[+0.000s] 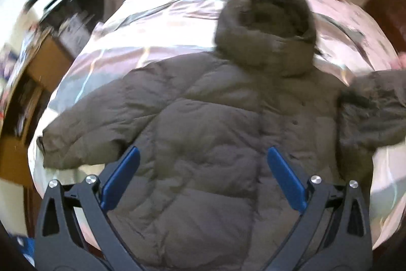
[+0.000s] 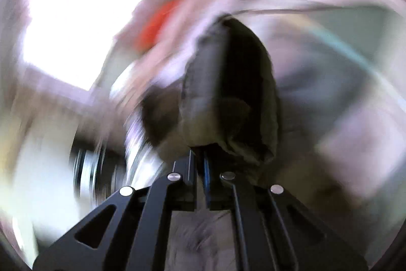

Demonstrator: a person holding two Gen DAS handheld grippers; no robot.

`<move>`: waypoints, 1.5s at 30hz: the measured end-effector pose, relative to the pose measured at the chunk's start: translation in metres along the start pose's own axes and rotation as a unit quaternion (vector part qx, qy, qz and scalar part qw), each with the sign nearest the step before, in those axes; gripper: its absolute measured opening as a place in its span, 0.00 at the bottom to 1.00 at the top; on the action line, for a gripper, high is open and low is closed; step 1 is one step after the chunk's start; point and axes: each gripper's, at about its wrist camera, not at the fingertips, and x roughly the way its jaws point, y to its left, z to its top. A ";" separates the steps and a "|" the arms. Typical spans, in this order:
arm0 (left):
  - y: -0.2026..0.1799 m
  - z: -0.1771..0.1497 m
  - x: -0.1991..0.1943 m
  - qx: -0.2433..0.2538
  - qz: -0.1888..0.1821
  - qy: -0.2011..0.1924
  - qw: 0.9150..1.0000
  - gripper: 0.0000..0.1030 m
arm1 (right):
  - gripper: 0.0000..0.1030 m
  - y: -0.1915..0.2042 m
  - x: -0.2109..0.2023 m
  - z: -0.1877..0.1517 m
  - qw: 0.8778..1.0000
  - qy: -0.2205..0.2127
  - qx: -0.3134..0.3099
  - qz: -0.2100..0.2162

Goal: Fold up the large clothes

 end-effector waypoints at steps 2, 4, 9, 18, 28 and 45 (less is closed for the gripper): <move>0.016 0.005 0.007 -0.024 0.000 0.009 1.000 0.98 | 0.05 0.070 0.041 -0.035 0.986 0.114 -0.091 0.082; 0.032 0.008 0.017 -0.046 -0.006 0.021 0.999 0.98 | 0.22 0.113 0.067 -0.064 0.967 0.176 -0.157 0.096; 0.047 0.009 0.051 -0.071 -0.039 0.058 0.995 0.98 | 0.88 0.108 0.089 -0.064 0.976 0.152 -0.152 0.008; -0.012 0.008 0.144 -0.071 -0.169 0.164 0.969 0.41 | 0.89 -0.114 0.104 -0.054 0.931 0.169 0.297 -0.129; -0.061 -0.004 0.167 -0.032 -0.160 0.174 0.971 0.12 | 0.05 -0.119 0.111 -0.017 0.955 0.047 0.225 -0.186; -0.073 -0.007 0.144 0.032 -0.098 0.135 0.985 0.58 | 0.73 -0.124 -0.013 -0.007 0.958 0.065 0.157 -0.229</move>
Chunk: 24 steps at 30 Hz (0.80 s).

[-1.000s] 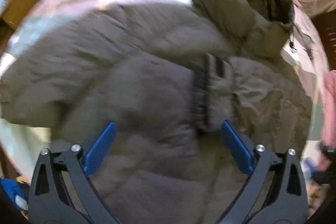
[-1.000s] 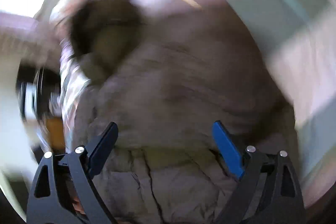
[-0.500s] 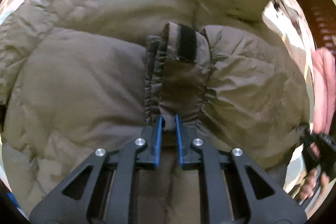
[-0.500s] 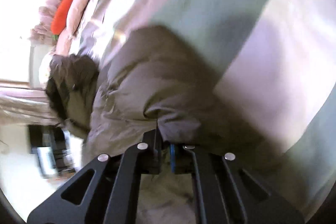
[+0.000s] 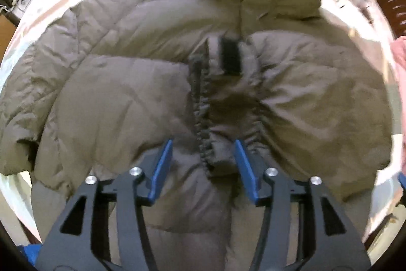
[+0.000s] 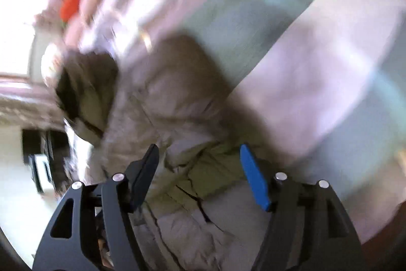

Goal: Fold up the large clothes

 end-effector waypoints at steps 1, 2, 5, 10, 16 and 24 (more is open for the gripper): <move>-0.001 0.000 -0.011 0.004 -0.001 -0.018 1.000 0.66 | 0.80 -0.009 -0.032 -0.001 0.999 -0.034 -0.016 -0.006; 0.005 -0.005 -0.020 0.008 0.001 -0.028 1.000 0.68 | 0.92 -0.021 -0.070 -0.004 0.995 -0.082 -0.040 -0.029; -0.003 -0.011 -0.034 0.032 -0.003 -0.039 0.999 0.68 | 0.95 -0.071 -0.128 -0.025 0.972 -0.155 -0.078 -0.159; -0.020 -0.029 -0.050 0.075 0.012 -0.051 0.996 0.71 | 0.95 -0.185 -0.112 -0.050 0.975 -0.079 -0.027 -0.205; -0.018 -0.041 -0.059 0.090 0.043 -0.052 0.994 0.75 | 0.18 -0.208 -0.036 -0.070 0.990 0.001 0.005 -0.144; 0.009 -0.044 -0.063 0.074 0.068 -0.051 0.994 0.76 | 0.00 -0.207 -0.069 -0.111 0.931 -0.034 0.017 -0.364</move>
